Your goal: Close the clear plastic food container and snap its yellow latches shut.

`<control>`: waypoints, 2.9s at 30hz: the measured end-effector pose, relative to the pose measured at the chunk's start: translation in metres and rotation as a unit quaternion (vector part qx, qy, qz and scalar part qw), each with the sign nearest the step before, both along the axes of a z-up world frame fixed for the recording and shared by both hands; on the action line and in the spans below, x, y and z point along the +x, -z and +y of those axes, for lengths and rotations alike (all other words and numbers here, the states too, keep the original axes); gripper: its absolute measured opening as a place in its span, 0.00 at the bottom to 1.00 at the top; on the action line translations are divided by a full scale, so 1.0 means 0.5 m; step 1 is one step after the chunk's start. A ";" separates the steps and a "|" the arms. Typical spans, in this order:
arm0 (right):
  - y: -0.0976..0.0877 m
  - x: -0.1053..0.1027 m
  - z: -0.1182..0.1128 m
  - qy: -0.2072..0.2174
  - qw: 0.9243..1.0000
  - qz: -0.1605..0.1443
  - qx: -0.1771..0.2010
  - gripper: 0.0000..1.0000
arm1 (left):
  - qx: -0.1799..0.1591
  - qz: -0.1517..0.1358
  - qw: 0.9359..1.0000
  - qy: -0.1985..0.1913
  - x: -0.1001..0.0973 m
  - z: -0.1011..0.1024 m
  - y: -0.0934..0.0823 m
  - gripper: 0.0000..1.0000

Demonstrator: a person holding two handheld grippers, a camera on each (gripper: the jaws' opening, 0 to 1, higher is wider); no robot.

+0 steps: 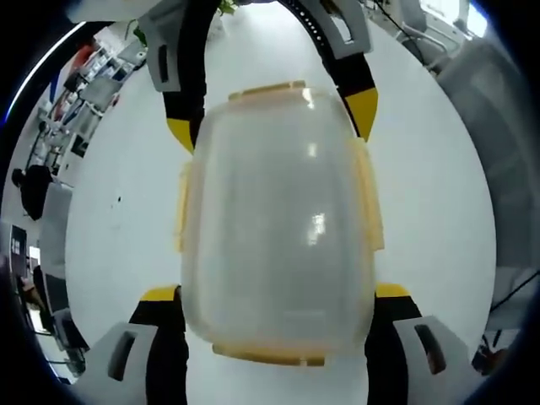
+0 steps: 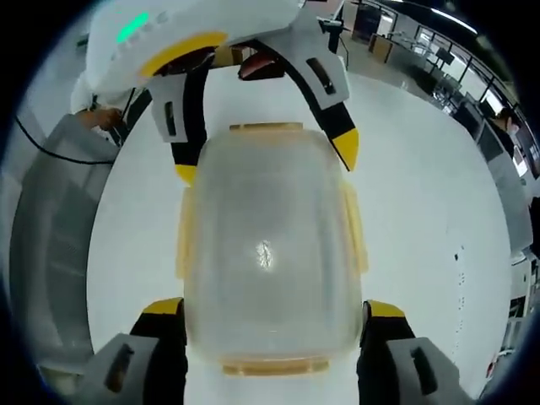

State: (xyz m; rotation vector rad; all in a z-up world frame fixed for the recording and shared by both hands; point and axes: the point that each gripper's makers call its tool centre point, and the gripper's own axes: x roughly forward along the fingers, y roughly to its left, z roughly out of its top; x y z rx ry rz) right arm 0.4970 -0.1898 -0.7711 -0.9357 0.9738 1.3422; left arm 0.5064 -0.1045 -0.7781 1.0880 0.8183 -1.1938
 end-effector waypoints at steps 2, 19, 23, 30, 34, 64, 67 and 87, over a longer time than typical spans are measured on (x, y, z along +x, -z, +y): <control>0.001 0.006 0.001 0.002 1.000 0.000 -0.001 0.83 | -0.001 0.000 1.000 0.001 0.007 0.000 0.000 0.86; -0.010 0.018 0.015 0.044 0.998 0.001 0.038 0.85 | 0.002 0.001 1.000 0.006 0.016 0.001 0.002 0.87; -0.012 0.016 -0.007 0.040 0.999 -0.009 0.024 0.87 | -0.005 0.001 1.000 0.002 0.009 0.001 -0.002 0.88; -0.028 0.003 -0.028 0.060 0.997 -0.018 0.036 0.84 | -0.031 0.000 0.999 -0.018 -0.003 0.002 -0.020 0.90; -0.031 -0.005 -0.036 0.072 0.996 -0.023 0.039 0.84 | -0.035 -0.006 0.999 -0.024 -0.009 0.013 -0.026 0.89; -0.050 -0.103 -0.049 0.196 0.974 -0.049 0.104 0.81 | -0.126 -0.005 0.976 -0.176 -0.076 0.070 -0.063 0.90; -0.056 -0.104 -0.047 0.214 0.968 -0.059 0.116 0.80 | -0.144 -0.015 0.971 -0.193 -0.076 0.072 -0.073 0.90; -0.083 -0.138 -0.054 0.297 0.934 -0.084 0.178 0.80 | -0.225 -0.019 0.934 -0.277 -0.130 0.079 -0.094 0.88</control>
